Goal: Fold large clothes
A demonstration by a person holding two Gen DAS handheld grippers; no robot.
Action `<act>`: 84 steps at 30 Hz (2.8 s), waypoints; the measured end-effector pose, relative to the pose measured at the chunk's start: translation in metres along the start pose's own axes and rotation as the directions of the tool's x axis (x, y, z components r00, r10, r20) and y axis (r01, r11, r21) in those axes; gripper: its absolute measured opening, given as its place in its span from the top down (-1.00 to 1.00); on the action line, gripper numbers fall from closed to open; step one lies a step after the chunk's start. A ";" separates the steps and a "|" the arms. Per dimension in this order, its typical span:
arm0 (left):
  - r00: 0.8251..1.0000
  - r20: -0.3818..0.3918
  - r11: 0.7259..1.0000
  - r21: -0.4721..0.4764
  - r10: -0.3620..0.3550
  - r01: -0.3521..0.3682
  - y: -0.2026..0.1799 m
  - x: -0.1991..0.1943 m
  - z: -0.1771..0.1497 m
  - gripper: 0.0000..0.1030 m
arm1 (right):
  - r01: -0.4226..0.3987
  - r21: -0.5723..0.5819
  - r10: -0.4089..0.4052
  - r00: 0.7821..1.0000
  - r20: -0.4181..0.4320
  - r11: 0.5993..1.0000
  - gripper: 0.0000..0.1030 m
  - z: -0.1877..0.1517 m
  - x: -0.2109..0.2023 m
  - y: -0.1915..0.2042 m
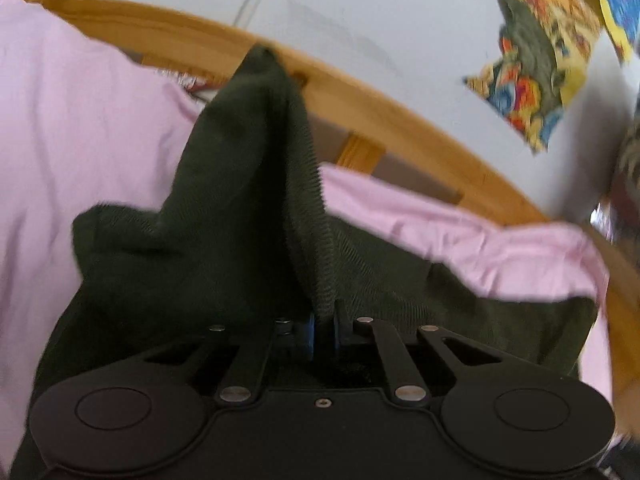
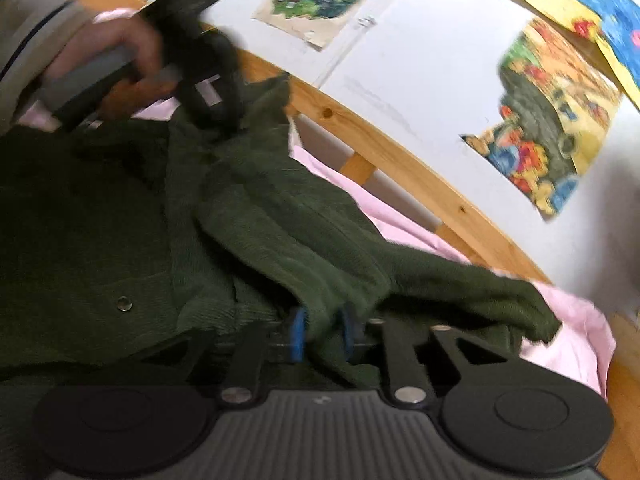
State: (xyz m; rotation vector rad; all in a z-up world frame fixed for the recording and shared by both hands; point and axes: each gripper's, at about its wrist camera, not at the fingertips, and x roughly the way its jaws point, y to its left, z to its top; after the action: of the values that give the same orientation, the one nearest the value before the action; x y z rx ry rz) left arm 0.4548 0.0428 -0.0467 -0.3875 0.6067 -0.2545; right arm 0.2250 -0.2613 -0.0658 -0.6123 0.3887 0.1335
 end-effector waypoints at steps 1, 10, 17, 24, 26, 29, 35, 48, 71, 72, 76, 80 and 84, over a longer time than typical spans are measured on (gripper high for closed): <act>1.000 -0.011 1.000 0.006 -0.002 0.002 0.004 -0.001 -0.002 0.58 | 0.000 0.035 0.000 1.000 -0.004 0.999 0.19 0.000 -0.004 -0.006; 0.980 0.197 0.984 0.177 -0.033 -0.002 -0.017 -0.057 0.009 -0.33 | 0.178 0.317 -0.214 0.973 0.084 0.932 -0.89 0.033 -0.009 -0.081; 0.969 0.220 0.967 0.249 -0.114 0.057 -0.078 -0.010 0.042 -0.43 | 0.257 0.430 -0.286 0.958 0.002 0.865 -0.87 0.050 0.083 -0.140; 0.964 0.216 0.959 0.202 0.154 -0.199 -0.027 0.051 0.065 0.55 | 0.399 0.417 -0.372 0.916 -0.147 0.817 -0.12 0.016 0.113 -0.151; 0.960 0.187 0.959 0.153 0.208 -0.237 -0.001 0.057 0.065 0.84 | 0.421 0.413 -0.375 0.907 -0.191 0.808 0.06 0.000 0.114 -0.152; 0.962 0.159 0.965 0.104 0.222 -0.239 0.028 0.060 0.056 0.97 | 0.428 0.379 -0.370 0.903 -0.220 0.821 0.21 -0.024 0.116 -0.145; 0.965 0.148 0.964 0.128 0.215 -0.234 0.034 0.064 0.044 0.97 | 0.418 0.314 -0.375 0.907 -0.191 0.852 0.20 -0.045 0.129 -0.133; 0.995 0.096 0.955 0.296 0.005 -0.033 -0.014 -0.012 0.014 -0.24 | 0.157 0.320 -0.166 0.986 0.000 0.934 -0.62 0.020 0.068 -0.080; 0.993 -0.090 0.932 0.359 0.076 -0.038 -0.021 -0.136 -0.046 -0.98 | -0.080 0.185 0.083 0.996 -0.010 0.979 -1.00 0.026 -0.075 0.022; 0.992 -0.103 0.929 0.370 0.075 -0.032 -0.021 -0.148 -0.052 -0.98 | -0.103 0.186 0.108 0.994 -0.015 0.977 -1.00 0.024 -0.086 0.031; 0.984 -0.161 0.913 0.409 0.070 0.002 -0.022 -0.195 -0.082 -0.98 | -0.149 0.185 0.162 0.985 -0.061 0.971 -1.00 0.013 -0.121 0.066; 0.971 -0.232 0.891 0.452 0.064 0.050 -0.018 -0.235 -0.118 -0.98 | -0.244 0.171 0.274 0.944 -0.186 0.955 -1.00 0.002 -0.138 0.100; 0.942 -0.327 0.881 0.464 0.074 0.092 -0.013 -0.258 -0.152 -0.98 | -0.291 0.115 0.312 0.904 -0.292 0.950 -1.00 -0.017 -0.149 0.136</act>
State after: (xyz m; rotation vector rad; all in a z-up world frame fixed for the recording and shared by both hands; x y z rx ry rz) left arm 0.1577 0.0774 -0.0261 0.1368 0.8522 -0.4735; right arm 0.0505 -0.1619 -0.0923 -0.5010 0.7887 0.3231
